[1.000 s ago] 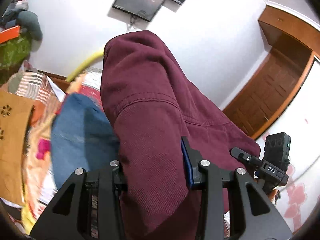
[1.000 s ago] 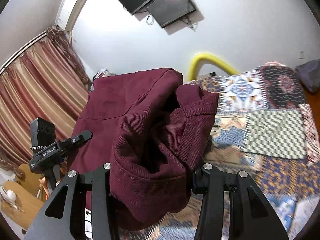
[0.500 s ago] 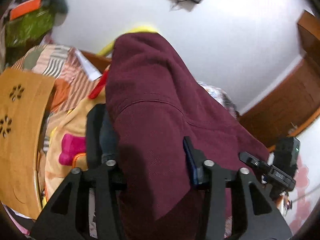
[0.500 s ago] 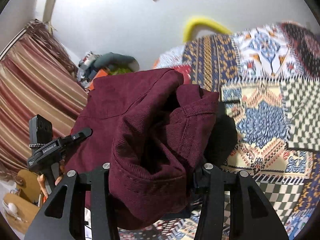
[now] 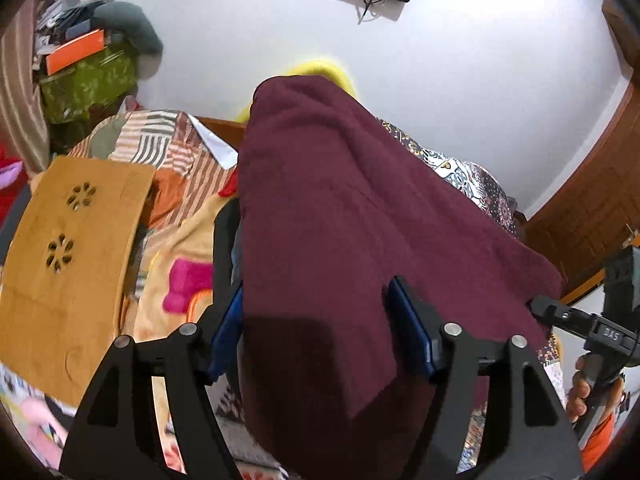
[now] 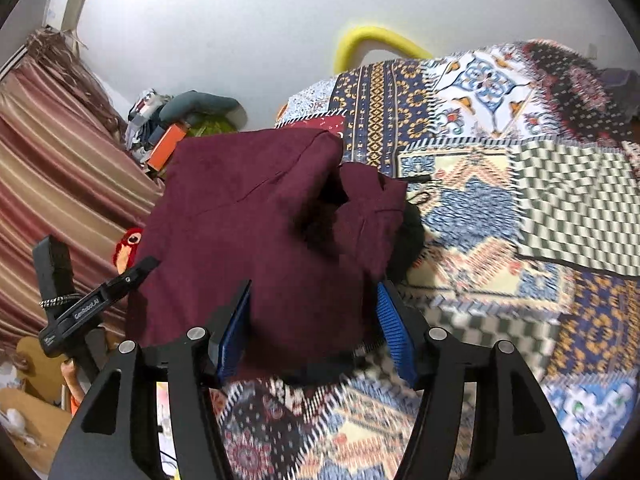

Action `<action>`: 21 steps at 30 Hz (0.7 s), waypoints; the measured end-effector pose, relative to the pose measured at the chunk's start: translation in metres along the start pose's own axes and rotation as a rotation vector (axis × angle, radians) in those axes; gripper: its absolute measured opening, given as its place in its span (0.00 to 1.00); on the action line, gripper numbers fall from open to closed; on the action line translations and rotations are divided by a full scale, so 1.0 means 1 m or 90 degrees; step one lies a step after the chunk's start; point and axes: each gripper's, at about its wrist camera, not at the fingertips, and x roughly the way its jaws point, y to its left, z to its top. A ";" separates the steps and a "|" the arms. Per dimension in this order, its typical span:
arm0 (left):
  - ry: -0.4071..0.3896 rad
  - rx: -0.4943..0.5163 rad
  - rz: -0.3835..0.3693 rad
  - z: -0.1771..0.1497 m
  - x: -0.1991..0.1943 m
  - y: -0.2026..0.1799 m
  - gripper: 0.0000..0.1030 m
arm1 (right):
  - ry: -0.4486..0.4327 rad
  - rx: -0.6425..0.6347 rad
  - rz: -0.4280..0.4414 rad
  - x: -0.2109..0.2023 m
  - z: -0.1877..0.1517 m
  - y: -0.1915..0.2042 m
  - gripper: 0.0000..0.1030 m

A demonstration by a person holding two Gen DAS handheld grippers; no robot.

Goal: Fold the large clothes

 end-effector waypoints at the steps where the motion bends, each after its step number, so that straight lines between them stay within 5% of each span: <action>1: -0.003 -0.003 0.003 -0.004 -0.006 -0.001 0.67 | -0.002 -0.012 -0.011 -0.014 -0.006 0.004 0.57; 9: -0.016 0.018 0.004 -0.030 -0.074 -0.027 0.67 | -0.073 -0.116 -0.052 -0.101 -0.033 0.048 0.57; 21: -0.260 0.124 -0.006 -0.081 -0.265 -0.113 0.67 | -0.303 -0.233 -0.020 -0.249 -0.107 0.136 0.57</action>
